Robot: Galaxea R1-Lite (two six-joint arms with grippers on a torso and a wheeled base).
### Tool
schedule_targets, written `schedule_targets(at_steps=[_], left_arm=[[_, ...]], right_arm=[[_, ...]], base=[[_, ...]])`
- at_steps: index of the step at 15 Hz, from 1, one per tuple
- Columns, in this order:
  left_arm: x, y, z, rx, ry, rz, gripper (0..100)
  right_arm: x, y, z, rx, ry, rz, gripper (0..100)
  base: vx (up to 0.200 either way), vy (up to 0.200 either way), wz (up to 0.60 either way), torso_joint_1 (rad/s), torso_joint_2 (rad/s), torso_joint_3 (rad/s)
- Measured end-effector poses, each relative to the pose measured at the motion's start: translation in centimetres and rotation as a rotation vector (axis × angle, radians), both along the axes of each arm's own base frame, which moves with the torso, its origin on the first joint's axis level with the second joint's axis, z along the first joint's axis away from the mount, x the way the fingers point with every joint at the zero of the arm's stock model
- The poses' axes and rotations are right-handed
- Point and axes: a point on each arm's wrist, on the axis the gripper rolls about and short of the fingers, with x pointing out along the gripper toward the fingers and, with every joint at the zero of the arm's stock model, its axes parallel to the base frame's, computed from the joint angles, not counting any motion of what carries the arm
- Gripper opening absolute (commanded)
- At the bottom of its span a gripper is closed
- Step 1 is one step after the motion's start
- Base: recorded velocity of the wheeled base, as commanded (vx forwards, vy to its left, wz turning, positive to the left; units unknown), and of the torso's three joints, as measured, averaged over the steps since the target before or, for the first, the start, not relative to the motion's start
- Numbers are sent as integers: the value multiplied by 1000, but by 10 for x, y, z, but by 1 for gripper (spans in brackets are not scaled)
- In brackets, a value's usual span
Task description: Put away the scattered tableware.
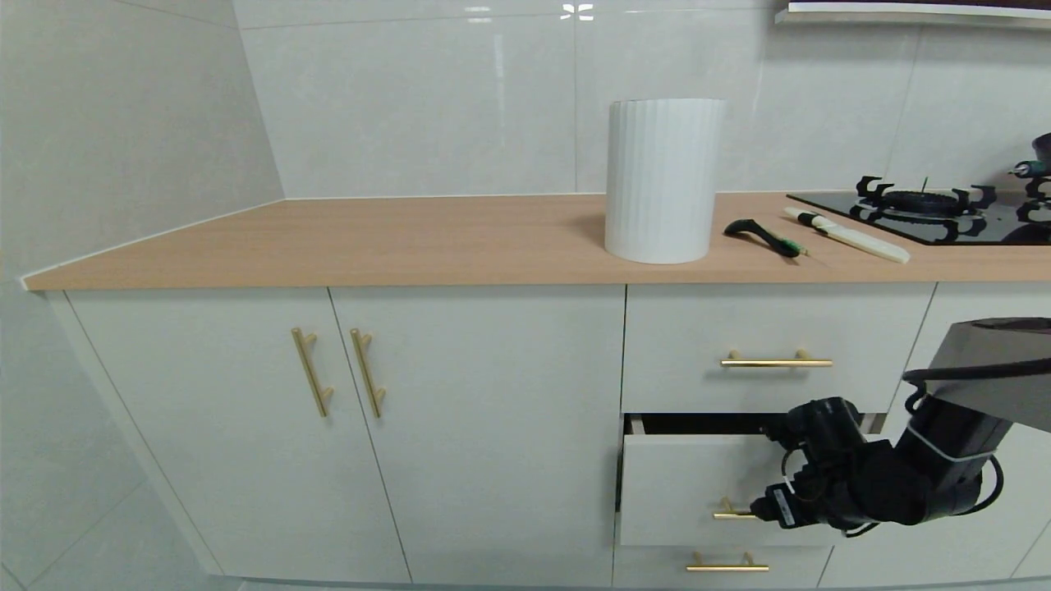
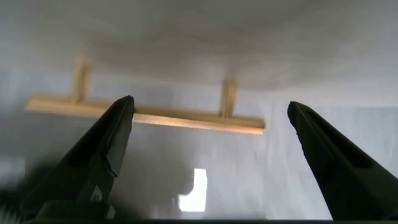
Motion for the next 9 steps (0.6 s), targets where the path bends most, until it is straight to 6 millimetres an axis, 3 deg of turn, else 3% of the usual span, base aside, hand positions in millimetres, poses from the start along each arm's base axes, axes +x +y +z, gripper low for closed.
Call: schedule_targets(at_steps=[1, 5, 7, 9], left_arm=[[0, 0, 0, 0, 0, 0, 100], [0, 0, 0, 0, 0, 0, 100], [0, 0, 0, 0, 0, 0, 100], [0, 0, 0, 0, 0, 0, 100]], right_arm=[[-5, 3, 14, 3, 9, 14, 100], [-35, 18, 101, 59, -99, 61, 100], [-38, 22, 126, 106, -192, 52, 100], [-34, 25, 134, 136, -267, 46, 100]], base=[[0, 0, 0, 0, 0, 0], [0, 0, 0, 0, 0, 0], [0, 0, 0, 0, 0, 0], [0, 0, 0, 0, 0, 0]])
